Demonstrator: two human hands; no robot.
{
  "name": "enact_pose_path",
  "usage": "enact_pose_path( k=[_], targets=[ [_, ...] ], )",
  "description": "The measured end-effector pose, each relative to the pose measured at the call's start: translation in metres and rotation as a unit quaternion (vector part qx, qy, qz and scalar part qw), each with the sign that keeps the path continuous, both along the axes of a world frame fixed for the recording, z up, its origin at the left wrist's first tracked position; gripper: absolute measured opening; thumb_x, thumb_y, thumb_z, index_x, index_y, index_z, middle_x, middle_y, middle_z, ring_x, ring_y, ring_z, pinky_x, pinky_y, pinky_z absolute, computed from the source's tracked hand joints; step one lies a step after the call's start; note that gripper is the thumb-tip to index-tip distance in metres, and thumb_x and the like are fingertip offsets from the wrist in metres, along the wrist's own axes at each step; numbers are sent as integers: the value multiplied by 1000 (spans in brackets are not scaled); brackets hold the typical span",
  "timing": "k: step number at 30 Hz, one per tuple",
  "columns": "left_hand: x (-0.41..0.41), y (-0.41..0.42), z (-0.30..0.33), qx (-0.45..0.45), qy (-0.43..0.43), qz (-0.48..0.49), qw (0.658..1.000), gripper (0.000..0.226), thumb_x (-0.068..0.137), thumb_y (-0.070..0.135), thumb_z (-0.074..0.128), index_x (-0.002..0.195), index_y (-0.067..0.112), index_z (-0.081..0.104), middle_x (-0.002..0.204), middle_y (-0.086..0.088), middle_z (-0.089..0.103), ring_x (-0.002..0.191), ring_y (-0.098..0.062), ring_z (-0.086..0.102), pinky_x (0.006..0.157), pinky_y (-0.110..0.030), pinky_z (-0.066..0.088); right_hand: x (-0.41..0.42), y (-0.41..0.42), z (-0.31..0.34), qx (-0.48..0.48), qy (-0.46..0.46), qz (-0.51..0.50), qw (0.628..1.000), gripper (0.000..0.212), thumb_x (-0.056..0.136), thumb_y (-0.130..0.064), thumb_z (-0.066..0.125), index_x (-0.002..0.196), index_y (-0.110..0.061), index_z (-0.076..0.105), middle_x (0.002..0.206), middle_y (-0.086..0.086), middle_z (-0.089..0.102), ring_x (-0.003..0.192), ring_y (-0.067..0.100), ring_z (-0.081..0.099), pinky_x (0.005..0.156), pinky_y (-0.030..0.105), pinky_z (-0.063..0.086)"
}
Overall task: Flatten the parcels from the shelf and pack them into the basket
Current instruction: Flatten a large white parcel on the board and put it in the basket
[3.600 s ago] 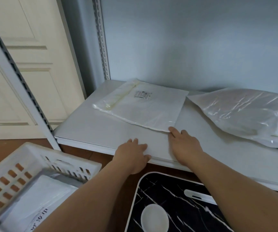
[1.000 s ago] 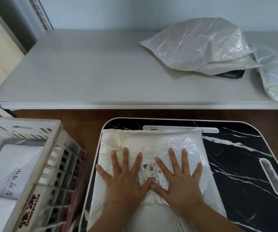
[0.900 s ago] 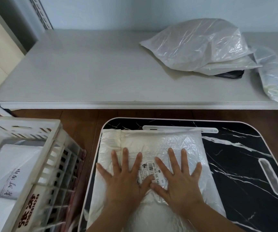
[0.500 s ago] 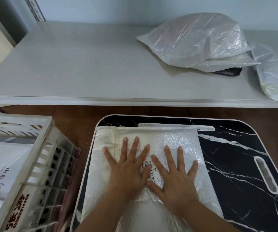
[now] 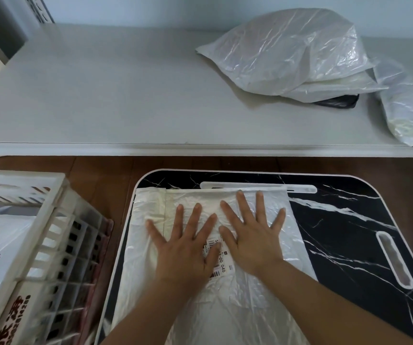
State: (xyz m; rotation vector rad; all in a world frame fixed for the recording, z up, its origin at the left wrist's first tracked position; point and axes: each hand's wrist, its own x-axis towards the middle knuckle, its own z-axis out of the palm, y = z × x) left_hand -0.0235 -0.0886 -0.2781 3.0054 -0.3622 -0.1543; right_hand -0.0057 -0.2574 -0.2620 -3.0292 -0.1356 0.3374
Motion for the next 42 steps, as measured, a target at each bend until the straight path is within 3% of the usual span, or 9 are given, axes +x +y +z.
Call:
enact_pose_path(
  k=[13, 20, 25, 29, 32, 35, 38, 40, 42],
  targets=[
    [1, -2, 6, 2, 28, -9, 1000, 56, 96, 59, 19, 146, 39, 32, 157, 2, 28, 146, -31, 19, 98, -81, 13, 11, -1, 7, -12, 68, 12, 998, 62, 85, -69, -5, 141, -51, -26, 152, -11, -38, 136, 27, -42, 106, 71, -13],
    [2, -1, 17, 38, 62, -6, 997, 55, 94, 57, -6, 146, 44, -18, 158, 7, -23, 144, -26, -26, 99, -77, -11, -43, -9, 17, -3, 80, 70, 994, 53, 90, -64, -4, 137, -55, -26, 147, -8, -46, 128, 21, -52, 106, 65, -23],
    [-15, 6, 48, 53, 101, 21, 993, 56, 99, 54, 12, 148, 44, -14, 157, 5, -27, 143, -27, -29, 104, -75, -9, -99, -13, 16, -64, 36, 79, 994, 72, 86, -81, 28, 146, -42, 35, 157, 9, 29, 144, 34, 19, 103, 58, 9],
    [-46, 32, 53, 24, 134, 115, 984, 65, 97, 59, 21, 147, 43, -18, 155, 3, -34, 143, -30, -27, 107, -73, 1, -125, -9, 14, -60, 32, 61, 996, 84, 76, -90, 30, 143, -41, 42, 155, 10, 34, 141, 36, 27, 101, 64, 10],
    [-67, 48, 65, -2, 133, 145, 980, 61, 98, 47, 36, 151, 33, 11, 160, 2, -17, 147, -29, -2, 112, -56, 26, -136, 1, 14, -47, 50, 53, 996, 78, 79, -85, 32, 143, -41, 42, 156, 9, 31, 141, 37, 25, 103, 64, -1],
    [-74, 54, 74, -1, 85, 105, 991, 44, 96, 32, 43, 140, 27, 36, 162, 1, -1, 146, -25, 8, 113, -43, 28, -132, 7, 13, -41, 60, 25, 997, 69, 86, -74, 25, 145, -41, 37, 157, 7, 29, 142, 35, 25, 98, 73, 7],
    [-73, 52, 71, -9, 87, 90, 992, 49, 99, 32, 37, 147, 27, 29, 162, -1, -3, 149, -25, -5, 120, -43, 10, -119, 5, 22, -46, 88, -17, 995, 72, 80, -75, -14, 147, -51, -8, 163, -1, -5, 147, 30, -7, 87, 84, 20],
    [-69, 47, 65, 5, 102, 72, 992, 55, 101, 39, 29, 153, 31, 13, 161, -1, -15, 147, -27, -19, 119, -51, -3, -109, 2, 15, -24, 85, 10, 996, 87, 46, -81, -39, 130, -57, -36, 142, -10, -52, 129, 23, -50, 94, 83, 1],
    [-64, 39, 60, 7, 113, 55, 992, 57, 100, 50, 22, 152, 39, 0, 159, 3, -24, 143, -28, -29, 113, -61, -12, -101, 8, 20, -14, 134, 13, 991, 99, 31, -83, -42, 127, -57, -40, 131, -12, -61, 122, 24, -57, 94, 82, -8]
  ],
)
